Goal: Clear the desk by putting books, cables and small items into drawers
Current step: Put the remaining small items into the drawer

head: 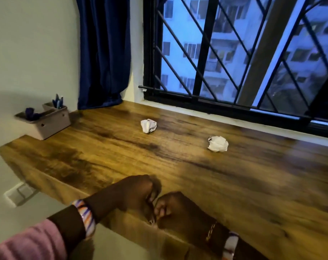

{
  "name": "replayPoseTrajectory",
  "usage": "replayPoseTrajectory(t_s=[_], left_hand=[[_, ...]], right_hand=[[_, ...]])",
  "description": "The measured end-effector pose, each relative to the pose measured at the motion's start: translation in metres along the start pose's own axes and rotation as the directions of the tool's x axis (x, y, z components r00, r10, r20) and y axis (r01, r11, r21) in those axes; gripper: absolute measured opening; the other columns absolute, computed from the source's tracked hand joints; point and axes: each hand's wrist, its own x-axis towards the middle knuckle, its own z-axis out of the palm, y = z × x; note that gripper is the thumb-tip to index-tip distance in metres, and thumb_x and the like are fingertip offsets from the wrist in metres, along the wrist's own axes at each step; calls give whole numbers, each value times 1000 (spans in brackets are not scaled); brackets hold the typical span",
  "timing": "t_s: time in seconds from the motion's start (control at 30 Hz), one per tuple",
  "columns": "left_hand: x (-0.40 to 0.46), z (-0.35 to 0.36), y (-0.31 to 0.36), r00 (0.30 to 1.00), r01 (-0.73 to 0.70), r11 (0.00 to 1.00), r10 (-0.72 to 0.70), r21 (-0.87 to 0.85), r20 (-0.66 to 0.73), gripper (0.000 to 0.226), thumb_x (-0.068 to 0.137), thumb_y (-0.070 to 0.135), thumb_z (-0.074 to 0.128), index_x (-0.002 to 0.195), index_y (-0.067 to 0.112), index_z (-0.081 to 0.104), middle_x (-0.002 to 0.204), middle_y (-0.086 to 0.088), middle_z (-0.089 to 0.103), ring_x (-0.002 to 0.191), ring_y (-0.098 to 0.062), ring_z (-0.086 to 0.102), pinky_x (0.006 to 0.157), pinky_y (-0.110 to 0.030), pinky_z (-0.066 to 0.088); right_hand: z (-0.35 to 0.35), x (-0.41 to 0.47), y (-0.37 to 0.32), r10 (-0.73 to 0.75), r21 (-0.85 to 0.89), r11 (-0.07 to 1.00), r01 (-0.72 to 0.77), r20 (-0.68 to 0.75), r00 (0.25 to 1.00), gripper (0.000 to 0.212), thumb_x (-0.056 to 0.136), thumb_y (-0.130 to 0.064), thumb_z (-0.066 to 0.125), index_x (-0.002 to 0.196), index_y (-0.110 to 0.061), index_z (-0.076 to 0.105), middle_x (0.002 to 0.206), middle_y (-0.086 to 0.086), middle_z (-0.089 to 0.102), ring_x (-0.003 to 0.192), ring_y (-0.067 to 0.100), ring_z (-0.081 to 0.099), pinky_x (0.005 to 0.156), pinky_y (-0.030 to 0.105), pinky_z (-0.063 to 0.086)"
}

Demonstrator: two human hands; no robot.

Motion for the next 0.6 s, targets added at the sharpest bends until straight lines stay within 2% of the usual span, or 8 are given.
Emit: replayPoseTrajectory(t_s=[0.07,0.13,0.2,0.27,0.37,0.43,0.47,0.6], left_hand=[[32,-22,-22,998,55,973,-60,-224,-16,23,74,16,76,88,0,69,85,-2,68,70,11,57,68,-8,40],[67,-46,-50,949,82,948,-169,-307,-266,21,78,18,73,87,0,68,99,-16,69,88,-15,65,80,-21,47],[100,-68,-82,825,215,963,-267,-161,-497,40,78,32,71,108,6,64,119,-13,62,110,-26,57,90,-26,43],[131,-86,-115,744,370,926,-348,-82,-571,66,75,48,68,129,15,49,142,-14,41,131,-29,38,101,-35,40],[167,-95,-156,743,482,876,-402,11,-535,74,77,59,60,139,27,34,155,-14,14,142,-33,16,105,-41,34],[179,-85,-169,799,426,904,-384,-13,-463,64,81,53,59,137,27,40,147,-13,35,136,-31,31,104,-35,34],[181,-77,-171,789,389,917,-382,-90,-482,57,83,46,61,133,24,46,135,-14,48,125,-31,44,98,-32,39],[184,-50,-168,654,334,935,-320,-119,-686,33,80,22,66,112,15,63,100,-16,64,89,-36,62,74,-36,50]], right_hand=[[-23,19,22,34,63,998,-28,-106,994,14,76,-22,67,88,-16,70,88,1,70,78,6,60,73,26,48],[-51,36,49,103,-4,994,-108,-272,957,27,81,-22,64,108,-18,65,112,4,65,105,16,57,92,31,45],[-80,48,76,121,-220,947,-232,-424,898,47,85,-27,59,131,-24,48,136,2,48,128,19,39,108,31,30],[-105,57,100,202,-318,855,-410,-524,827,61,88,-30,55,143,-31,27,153,1,22,142,22,14,116,39,12],[-127,64,134,391,-232,772,-592,-561,730,66,92,-30,49,146,-39,11,158,0,-5,144,28,-7,115,50,4],[-131,66,150,471,-188,777,-601,-460,753,61,93,-31,46,145,-37,15,157,-1,2,143,28,3,115,50,14],[-131,67,155,488,-172,787,-592,-414,769,58,93,-30,45,144,-36,17,156,-1,7,142,28,10,115,48,21],[-125,82,161,441,-232,788,-571,-435,785,45,94,-25,40,137,-34,31,150,-4,22,134,27,24,108,41,34]])
